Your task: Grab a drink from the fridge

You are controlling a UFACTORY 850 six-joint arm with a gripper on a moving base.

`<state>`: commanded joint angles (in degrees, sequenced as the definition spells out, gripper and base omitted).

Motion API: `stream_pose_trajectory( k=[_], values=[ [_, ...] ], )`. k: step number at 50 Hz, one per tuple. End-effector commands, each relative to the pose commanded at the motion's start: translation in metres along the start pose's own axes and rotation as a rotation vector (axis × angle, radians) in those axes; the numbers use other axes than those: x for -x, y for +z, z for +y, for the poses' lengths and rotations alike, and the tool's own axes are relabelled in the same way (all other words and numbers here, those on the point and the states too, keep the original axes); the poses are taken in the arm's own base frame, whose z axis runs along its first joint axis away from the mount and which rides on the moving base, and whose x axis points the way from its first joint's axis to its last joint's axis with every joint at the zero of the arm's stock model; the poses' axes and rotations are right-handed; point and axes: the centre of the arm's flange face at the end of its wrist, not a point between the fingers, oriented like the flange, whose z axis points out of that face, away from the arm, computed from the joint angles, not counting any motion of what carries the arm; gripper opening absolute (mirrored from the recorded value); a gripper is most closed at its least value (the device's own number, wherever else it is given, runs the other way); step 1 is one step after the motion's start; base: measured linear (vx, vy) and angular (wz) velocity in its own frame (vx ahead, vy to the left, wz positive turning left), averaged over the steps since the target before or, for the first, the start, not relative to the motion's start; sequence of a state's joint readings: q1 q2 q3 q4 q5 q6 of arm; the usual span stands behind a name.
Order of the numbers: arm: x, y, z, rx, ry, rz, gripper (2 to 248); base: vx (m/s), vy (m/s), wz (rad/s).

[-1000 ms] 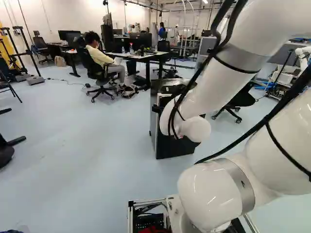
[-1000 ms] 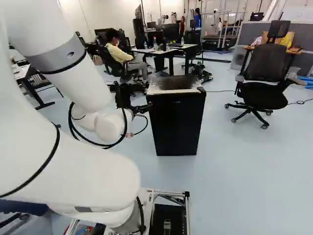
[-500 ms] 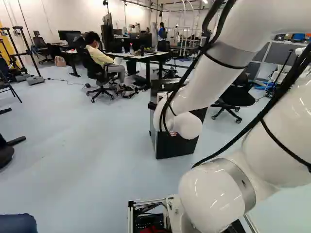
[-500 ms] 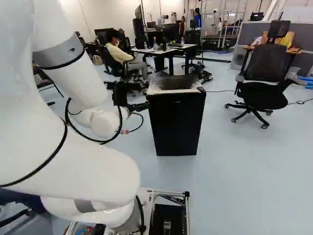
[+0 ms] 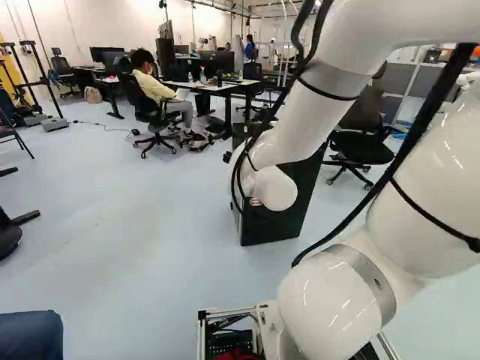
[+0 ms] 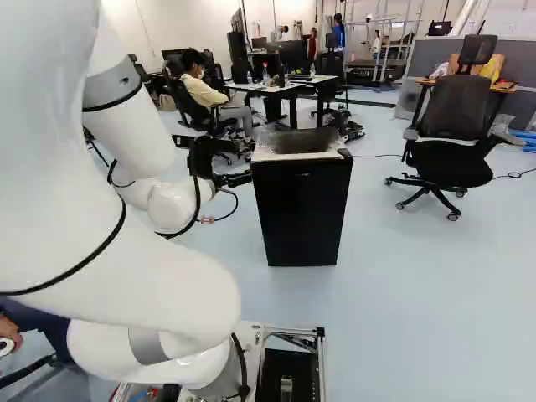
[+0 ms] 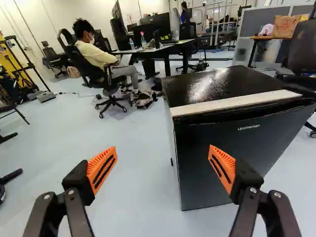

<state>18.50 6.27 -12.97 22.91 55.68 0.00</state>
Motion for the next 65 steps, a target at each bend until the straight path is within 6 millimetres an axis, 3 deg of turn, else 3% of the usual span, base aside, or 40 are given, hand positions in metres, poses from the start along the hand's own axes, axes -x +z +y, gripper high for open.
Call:
stream_pose_trajectory(
  k=[65],
  values=[
    [0.046,0.063,-0.061,0.211,0.054,0.035,247,0.0,0.0,0.0]
  ],
)
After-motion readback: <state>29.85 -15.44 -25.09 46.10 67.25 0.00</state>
